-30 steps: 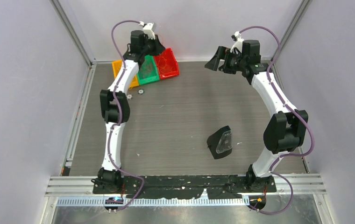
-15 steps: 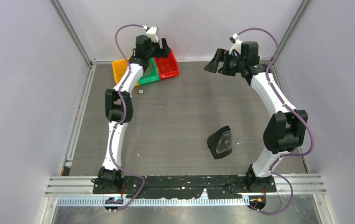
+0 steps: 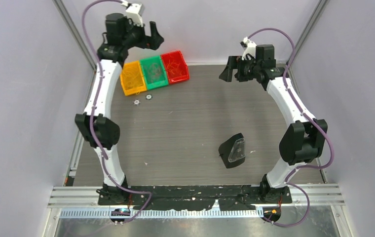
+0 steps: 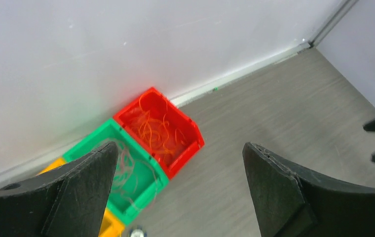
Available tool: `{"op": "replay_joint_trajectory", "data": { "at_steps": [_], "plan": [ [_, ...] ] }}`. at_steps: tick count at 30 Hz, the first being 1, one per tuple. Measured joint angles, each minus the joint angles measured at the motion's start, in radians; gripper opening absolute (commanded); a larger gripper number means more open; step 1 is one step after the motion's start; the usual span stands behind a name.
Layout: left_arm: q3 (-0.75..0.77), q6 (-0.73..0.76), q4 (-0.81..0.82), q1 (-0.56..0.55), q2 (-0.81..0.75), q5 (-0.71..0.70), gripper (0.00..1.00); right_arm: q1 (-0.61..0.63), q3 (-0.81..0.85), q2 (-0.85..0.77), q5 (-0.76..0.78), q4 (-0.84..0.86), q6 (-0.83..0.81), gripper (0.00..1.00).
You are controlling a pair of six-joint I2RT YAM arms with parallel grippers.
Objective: Untangle the cables
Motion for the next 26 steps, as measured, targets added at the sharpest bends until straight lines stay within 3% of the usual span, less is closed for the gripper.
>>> {"op": "replay_joint_trajectory", "data": {
  "at_steps": [6, 12, 18, 26],
  "plan": [
    [-0.002, 0.047, -0.298, 0.074, -0.127, 0.063, 1.00, -0.009, 0.001, -0.088, 0.093, -0.050, -0.101, 0.95],
    [-0.267, 0.128, -0.511, 0.093, -0.251, 0.034, 1.00, -0.072, -0.118, -0.295, 0.207, -0.065, -0.180, 0.95],
    [-0.622, 0.163, -0.537, 0.098, -0.394, -0.029, 1.00, -0.199, -0.373, -0.464, 0.281, -0.097, -0.245, 0.95],
    [-0.748, 0.155, -0.528, 0.099, -0.475, -0.098, 0.99, -0.233, -0.544, -0.473, 0.336, -0.164, -0.334, 0.95]
  ]
}}
